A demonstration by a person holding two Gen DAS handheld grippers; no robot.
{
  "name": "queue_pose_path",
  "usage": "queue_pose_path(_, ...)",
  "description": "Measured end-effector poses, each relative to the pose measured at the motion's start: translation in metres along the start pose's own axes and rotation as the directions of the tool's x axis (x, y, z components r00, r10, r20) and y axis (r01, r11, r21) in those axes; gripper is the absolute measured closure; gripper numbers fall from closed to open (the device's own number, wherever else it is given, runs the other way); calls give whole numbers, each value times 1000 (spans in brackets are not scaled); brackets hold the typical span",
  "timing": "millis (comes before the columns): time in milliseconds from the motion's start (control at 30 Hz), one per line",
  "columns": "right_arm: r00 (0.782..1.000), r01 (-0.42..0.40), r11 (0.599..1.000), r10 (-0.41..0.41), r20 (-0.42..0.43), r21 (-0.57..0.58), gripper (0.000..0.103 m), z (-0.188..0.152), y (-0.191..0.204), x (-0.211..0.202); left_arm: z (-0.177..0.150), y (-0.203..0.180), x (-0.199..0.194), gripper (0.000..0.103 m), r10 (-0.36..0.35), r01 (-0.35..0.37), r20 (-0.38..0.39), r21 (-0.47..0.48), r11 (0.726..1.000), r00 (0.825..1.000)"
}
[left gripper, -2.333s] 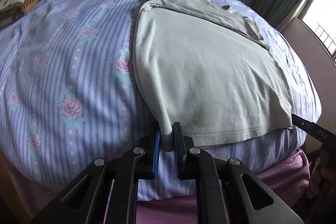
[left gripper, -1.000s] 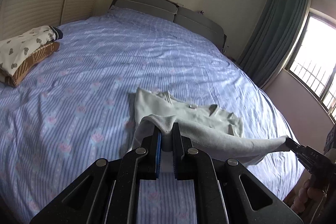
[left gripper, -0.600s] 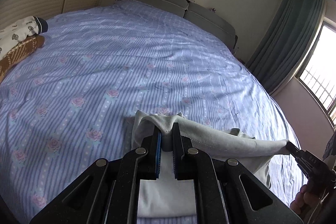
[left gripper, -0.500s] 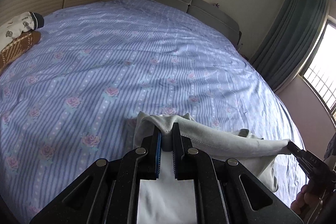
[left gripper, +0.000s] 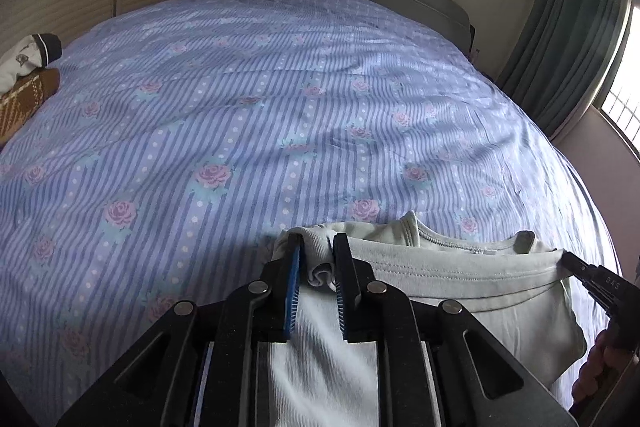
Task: Fold small clothes
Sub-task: 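Lift the hem with both grippers and fold it onto the collar, then open both grippers and release the folded hem on the shirt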
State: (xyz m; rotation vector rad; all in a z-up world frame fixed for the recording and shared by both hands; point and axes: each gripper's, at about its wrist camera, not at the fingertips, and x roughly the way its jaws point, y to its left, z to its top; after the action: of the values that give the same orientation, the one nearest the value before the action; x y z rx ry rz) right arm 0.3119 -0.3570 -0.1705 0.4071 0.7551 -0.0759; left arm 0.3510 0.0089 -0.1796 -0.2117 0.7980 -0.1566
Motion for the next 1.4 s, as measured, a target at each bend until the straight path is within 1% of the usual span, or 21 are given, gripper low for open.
queue_pose_path(33,1000,5,1000,-5,5,-12,86,0,2,-3,-2,-2,-6,79,8,-8,9,19,1000,1000)
queue_pose_path(67,1000,15,1000,-14,18,-24,73,-1,4,-8,-4,-4,-14,71,21,-22,23,39,999,1000)
queue_pose_path(100,999,31,999,-30,39,-36,66,-2,6,-15,-7,-5,-21,59,31,-33,37,54,998,999)
queue_pose_path(133,997,43,998,-39,66,-53,56,-5,9,-24,-12,-6,-30,54,41,-44,55,69,997,998)
queue_pose_path(167,995,45,996,-39,88,-73,55,-6,14,-31,-16,-7,-37,51,41,-46,69,75,996,997)
queue_pose_path(233,993,44,990,-29,112,-132,55,-14,26,-43,-22,-9,-46,51,32,-38,70,87,996,997)
queue_pose_path(300,994,27,981,-6,109,-191,55,-24,40,-48,-29,-12,-51,51,10,-15,59,87,996,998)
queue_pose_path(367,997,-4,968,24,78,-252,55,-37,55,-46,-34,-19,-47,51,-21,18,32,99,995,999)
queue_pose_path(433,998,-29,956,42,38,-292,55,-48,68,-40,-39,-27,-41,52,-25,23,11,124,992,1000)
queue_pose_path(500,999,-49,947,53,4,-317,55,-56,77,-32,-40,-33,-33,52,-43,44,-13,137,990,999)
queue_pose_path(567,998,-55,938,48,-27,-342,55,-64,81,-24,-40,-36,-25,52,-43,48,-37,152,987,998)
queue_pose_path(700,997,-19,931,-9,-74,-364,55,-70,83,-1,-35,-34,-9,51,2,9,-59,181,983,998)
queue_pose_path(833,996,27,915,-57,-64,-401,55,-62,91,9,-19,-29,4,51,15,-1,-85,170,985,996)
queue_pose_path(967,994,54,912,-88,-66,-407,55,-49,98,19,-3,-25,13,51,24,-8,-101,152,988,995)
queue_pose_path(1100,994,65,926,-92,-55,-373,55,-30,99,27,12,-22,22,51,20,-7,-108,119,993,994)
queue_pose_path(1200,993,84,933,-106,-43,-349,55,-14,97,35,24,-18,26,51,40,-29,-95,113,993,995)
queue_pose_path(1267,994,95,938,-110,-25,-333,55,-2,95,38,31,-11,28,51,52,-44,-90,88,995,995)
queue_pose_path(1400,992,120,937,-129,-5,-328,55,14,92,38,34,5,25,52,60,-56,-95,48,997,994)
